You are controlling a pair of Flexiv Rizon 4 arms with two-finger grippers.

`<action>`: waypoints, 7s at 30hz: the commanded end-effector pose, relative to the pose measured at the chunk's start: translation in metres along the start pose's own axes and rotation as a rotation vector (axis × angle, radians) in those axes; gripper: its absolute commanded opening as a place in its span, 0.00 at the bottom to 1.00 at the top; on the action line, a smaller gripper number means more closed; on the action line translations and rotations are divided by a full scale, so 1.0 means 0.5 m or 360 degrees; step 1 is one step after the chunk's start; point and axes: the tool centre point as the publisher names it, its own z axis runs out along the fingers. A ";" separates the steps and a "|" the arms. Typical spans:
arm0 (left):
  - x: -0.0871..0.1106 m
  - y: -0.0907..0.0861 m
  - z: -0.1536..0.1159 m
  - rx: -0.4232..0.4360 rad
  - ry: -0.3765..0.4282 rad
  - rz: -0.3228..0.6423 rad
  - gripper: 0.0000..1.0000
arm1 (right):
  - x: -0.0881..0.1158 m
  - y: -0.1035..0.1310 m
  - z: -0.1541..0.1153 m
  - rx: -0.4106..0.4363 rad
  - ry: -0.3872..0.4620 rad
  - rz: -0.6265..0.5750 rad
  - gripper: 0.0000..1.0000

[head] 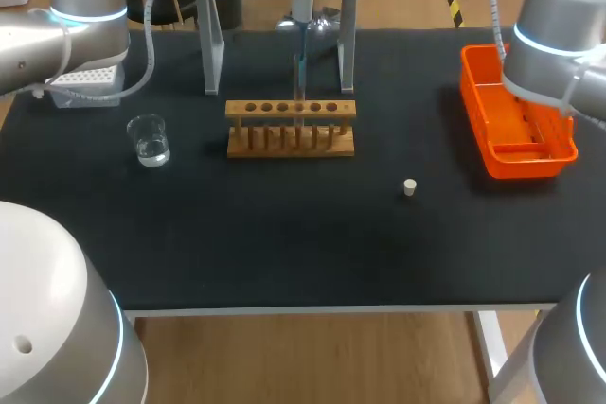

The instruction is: Invert the test tube, pick up the pipette, mount the tip to pipette, aspirate from beaker and dispense into the tube, eject the tip, return the pipette, and cap with the stopper.

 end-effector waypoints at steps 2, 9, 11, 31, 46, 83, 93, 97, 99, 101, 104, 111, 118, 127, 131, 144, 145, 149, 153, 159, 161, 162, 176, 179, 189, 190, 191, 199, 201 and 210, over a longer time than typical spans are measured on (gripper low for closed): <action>-0.002 -0.001 -0.002 -0.0001 0.0007 0.0000 0.00 | -0.004 0.005 0.016 0.0006 0.0000 -0.0004 0.00; -0.002 -0.001 -0.002 -0.0001 0.0007 0.0000 0.00 | -0.005 0.010 0.033 0.0008 0.0003 -0.0008 0.00; -0.002 -0.001 -0.002 -0.0001 0.0007 0.0000 0.00 | -0.006 0.010 0.038 0.0010 0.0004 -0.0006 0.00; -0.002 -0.001 -0.002 -0.0001 0.0007 0.0000 0.00 | -0.012 -0.006 0.073 0.0013 0.0048 0.0019 0.00; -0.002 -0.001 -0.002 -0.0001 0.0007 0.0000 0.00 | -0.014 -0.020 0.088 -0.0005 0.0057 0.0013 0.00; -0.002 -0.001 -0.002 -0.0001 0.0007 0.0000 0.00 | -0.008 -0.060 0.088 0.0070 0.0065 0.0049 0.00; -0.002 -0.001 -0.002 -0.0001 0.0007 0.0000 0.00 | -0.005 -0.074 0.088 0.0086 0.0070 0.0073 0.00; -0.002 -0.001 -0.002 -0.0001 0.0007 0.0000 0.00 | -0.004 -0.078 0.089 0.0094 0.0072 0.0079 0.00; -0.002 -0.001 -0.002 -0.0001 0.0007 0.0000 0.00 | -0.004 -0.078 0.088 0.0096 0.0072 0.0081 0.00; -0.002 -0.001 -0.002 -0.0001 0.0007 0.0000 0.00 | -0.004 -0.078 0.088 0.0097 0.0071 0.0082 0.00; -0.002 -0.001 -0.002 -0.0001 0.0007 0.0000 0.00 | -0.004 -0.077 0.088 0.0086 0.0072 0.0076 0.00; -0.002 -0.001 -0.002 -0.0001 0.0007 0.0000 0.00 | -0.005 -0.041 0.087 0.0045 0.0071 0.0020 0.00; -0.002 -0.001 -0.002 -0.0001 0.0007 0.0000 0.00 | -0.002 -0.005 0.085 0.0009 0.0076 -0.0051 0.00; -0.002 -0.001 -0.002 -0.0001 0.0007 0.0000 0.00 | 0.006 0.034 0.056 -0.0048 0.0071 -0.0125 1.00; -0.002 -0.001 -0.002 -0.0001 0.0007 0.0000 0.00 | 0.004 0.043 0.029 -0.0069 0.0058 -0.0136 1.00; -0.002 -0.001 -0.002 -0.0001 0.0007 0.0000 0.00 | -0.003 0.017 -0.084 -0.0040 -0.0051 -0.0183 1.00; -0.002 -0.001 -0.002 -0.0001 0.0007 0.0000 0.00 | -0.003 0.011 -0.094 -0.0038 -0.0059 -0.0186 1.00; -0.002 -0.001 -0.002 -0.0001 0.0007 0.0000 0.00 | -0.008 -0.023 -0.126 0.0016 -0.0101 -0.0202 1.00; -0.002 -0.001 -0.002 -0.0001 0.0007 0.0000 0.00 | -0.012 -0.062 -0.152 0.0042 -0.0133 -0.0214 1.00; -0.002 -0.001 -0.002 -0.0001 0.0007 0.0000 0.00 | -0.016 -0.115 -0.170 0.0042 -0.0112 -0.0276 1.00; -0.002 -0.001 -0.002 -0.0001 0.0007 0.0000 0.00 | -0.021 -0.144 -0.169 0.0056 -0.0118 -0.0286 1.00; -0.002 -0.001 -0.002 -0.0001 0.0007 0.0000 0.00 | -0.024 -0.158 -0.167 0.0064 -0.0103 -0.0280 1.00; -0.002 -0.001 -0.002 -0.0001 0.0007 0.0000 0.00 | -0.044 -0.316 -0.126 0.0195 0.0051 -0.0191 1.00; -0.002 -0.001 -0.002 -0.0001 0.0007 0.0000 0.00 | -0.040 -0.340 -0.112 0.0209 0.0106 -0.0164 1.00; -0.002 -0.001 -0.002 -0.0001 0.0007 0.0000 0.00 | -0.025 -0.410 -0.057 0.0263 0.0260 -0.0114 1.00; -0.002 -0.001 -0.002 -0.0001 0.0007 0.0000 0.00 | -0.023 -0.419 -0.051 0.0275 0.0266 -0.0109 1.00; -0.002 -0.001 -0.002 -0.0001 0.0007 0.0000 0.00 | -0.021 -0.428 -0.045 0.0293 0.0275 -0.0108 1.00; -0.002 -0.001 -0.002 -0.0001 0.0007 0.0000 0.00 | -0.013 -0.474 -0.008 0.0342 0.0284 -0.0073 1.00; -0.002 -0.001 -0.002 -0.0001 0.0007 0.0000 0.00 | -0.013 -0.483 -0.001 0.0371 0.0281 -0.0080 1.00; -0.002 -0.001 -0.002 -0.0001 0.0007 0.0000 0.00 | -0.020 -0.530 0.032 0.0464 0.0250 -0.0063 1.00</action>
